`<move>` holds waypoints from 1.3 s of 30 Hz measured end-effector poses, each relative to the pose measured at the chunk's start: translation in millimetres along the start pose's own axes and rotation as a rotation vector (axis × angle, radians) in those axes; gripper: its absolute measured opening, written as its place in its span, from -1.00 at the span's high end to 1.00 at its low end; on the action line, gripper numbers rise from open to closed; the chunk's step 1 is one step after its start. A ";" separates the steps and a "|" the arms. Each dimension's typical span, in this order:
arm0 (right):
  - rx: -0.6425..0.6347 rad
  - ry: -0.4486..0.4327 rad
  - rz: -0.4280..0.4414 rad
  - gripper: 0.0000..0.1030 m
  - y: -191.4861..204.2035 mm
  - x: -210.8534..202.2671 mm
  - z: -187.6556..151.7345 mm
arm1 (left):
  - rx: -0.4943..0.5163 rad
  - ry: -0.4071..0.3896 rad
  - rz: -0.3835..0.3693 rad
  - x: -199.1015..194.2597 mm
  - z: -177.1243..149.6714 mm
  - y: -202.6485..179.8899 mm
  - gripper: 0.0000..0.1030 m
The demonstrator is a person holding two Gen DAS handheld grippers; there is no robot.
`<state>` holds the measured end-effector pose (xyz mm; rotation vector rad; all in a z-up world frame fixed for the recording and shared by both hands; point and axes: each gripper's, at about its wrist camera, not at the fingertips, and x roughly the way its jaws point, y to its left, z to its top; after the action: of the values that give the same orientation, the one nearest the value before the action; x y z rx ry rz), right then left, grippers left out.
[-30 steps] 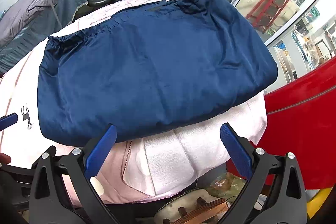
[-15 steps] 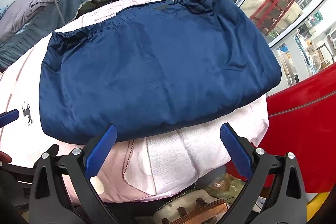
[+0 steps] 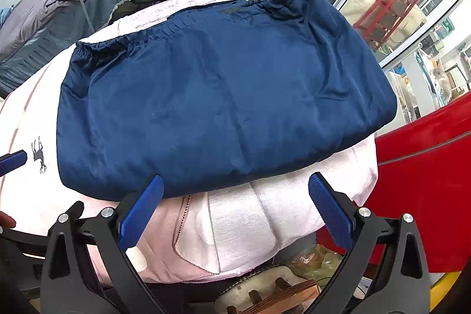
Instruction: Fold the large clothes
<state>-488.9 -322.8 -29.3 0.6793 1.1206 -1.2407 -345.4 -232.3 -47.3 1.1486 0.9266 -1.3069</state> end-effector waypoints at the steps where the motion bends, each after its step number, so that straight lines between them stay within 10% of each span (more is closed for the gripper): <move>1: -0.001 0.000 0.000 -0.89 0.0 0.3 0.2 | 0.000 0.000 0.000 -0.2 0.0 0.0 -0.88; 39: 0.000 0.001 -0.002 -0.89 0.5 1.0 -1.9 | 0.016 -0.037 -0.005 -7.3 0.1 -3.7 -0.88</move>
<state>-489.0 -321.4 -31.0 0.6790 1.1223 -1.2426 -349.6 -230.4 -40.6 1.1316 0.8942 -1.3376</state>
